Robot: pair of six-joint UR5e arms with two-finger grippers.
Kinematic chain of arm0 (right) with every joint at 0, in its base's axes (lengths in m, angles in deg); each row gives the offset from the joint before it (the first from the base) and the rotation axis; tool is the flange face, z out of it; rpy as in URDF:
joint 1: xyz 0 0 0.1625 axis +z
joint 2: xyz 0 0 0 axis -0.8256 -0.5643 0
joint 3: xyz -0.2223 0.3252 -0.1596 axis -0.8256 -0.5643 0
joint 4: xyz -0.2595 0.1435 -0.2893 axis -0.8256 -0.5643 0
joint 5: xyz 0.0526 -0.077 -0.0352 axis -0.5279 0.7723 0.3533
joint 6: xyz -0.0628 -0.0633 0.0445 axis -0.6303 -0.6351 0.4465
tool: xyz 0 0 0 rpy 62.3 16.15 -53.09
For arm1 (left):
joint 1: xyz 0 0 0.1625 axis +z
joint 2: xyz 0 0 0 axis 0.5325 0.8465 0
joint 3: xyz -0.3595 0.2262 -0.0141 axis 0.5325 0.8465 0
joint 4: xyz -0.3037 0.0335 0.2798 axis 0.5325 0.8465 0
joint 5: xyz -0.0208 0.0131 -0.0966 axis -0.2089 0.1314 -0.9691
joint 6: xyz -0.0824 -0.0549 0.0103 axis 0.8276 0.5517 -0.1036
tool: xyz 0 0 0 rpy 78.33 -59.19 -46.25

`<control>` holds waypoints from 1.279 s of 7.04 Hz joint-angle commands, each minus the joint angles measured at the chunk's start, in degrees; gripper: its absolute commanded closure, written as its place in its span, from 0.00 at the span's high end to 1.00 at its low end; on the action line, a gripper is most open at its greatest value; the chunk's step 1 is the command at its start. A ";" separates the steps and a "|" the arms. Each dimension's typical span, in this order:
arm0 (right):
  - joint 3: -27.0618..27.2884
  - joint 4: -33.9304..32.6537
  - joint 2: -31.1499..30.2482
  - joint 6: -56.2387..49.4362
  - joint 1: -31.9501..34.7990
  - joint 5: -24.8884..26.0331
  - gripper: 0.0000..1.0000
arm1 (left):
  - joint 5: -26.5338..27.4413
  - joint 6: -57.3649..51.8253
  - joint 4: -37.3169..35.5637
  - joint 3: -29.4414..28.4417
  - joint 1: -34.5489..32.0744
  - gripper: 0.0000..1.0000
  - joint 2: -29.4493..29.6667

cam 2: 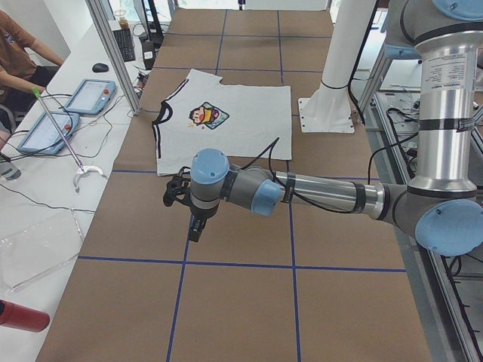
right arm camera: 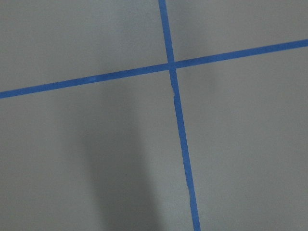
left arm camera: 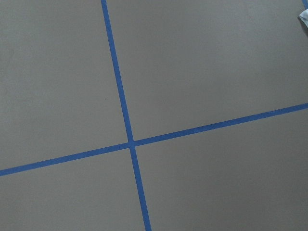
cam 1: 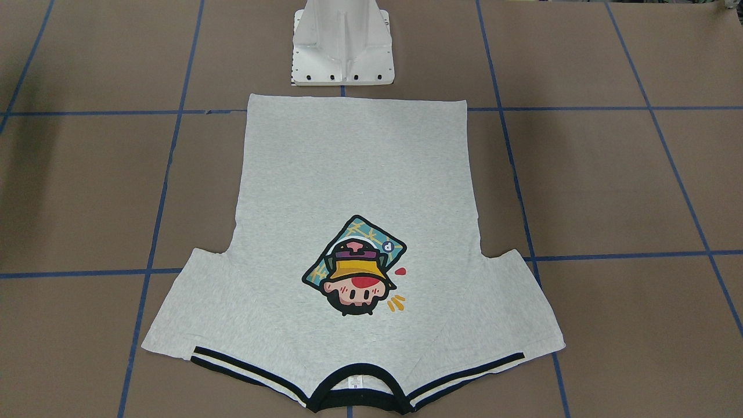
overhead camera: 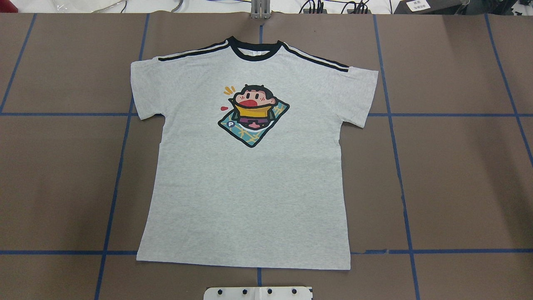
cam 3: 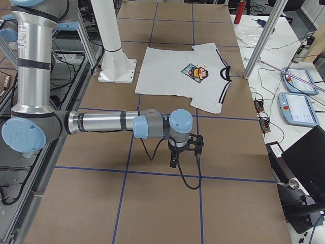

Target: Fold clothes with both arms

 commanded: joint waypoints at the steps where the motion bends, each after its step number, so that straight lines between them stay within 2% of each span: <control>1: 0.74 2.71 -0.04 0.40 -0.12 -0.26 1.00 | -1.66 0.18 0.46 1.34 0.31 1.00 -0.56; 3: -3.45 8.56 1.62 0.75 -0.47 -0.70 1.00 | -7.45 -0.17 0.46 2.23 0.31 1.00 -0.56; 5: -7.94 9.39 10.63 8.19 -3.62 -1.49 1.00 | -7.56 0.35 0.29 2.32 0.40 1.00 -0.47; 7: -13.56 9.65 21.26 13.65 -9.24 -0.18 1.00 | -7.47 0.27 0.37 2.22 0.40 1.00 -0.47; 8: -16.46 11.31 25.49 16.37 -11.44 -0.18 1.00 | -7.47 0.01 0.55 2.49 0.40 1.00 -0.56; 9: -18.66 15.85 27.97 22.14 -13.29 0.00 1.00 | -7.47 -0.17 0.64 2.49 0.40 1.00 -0.47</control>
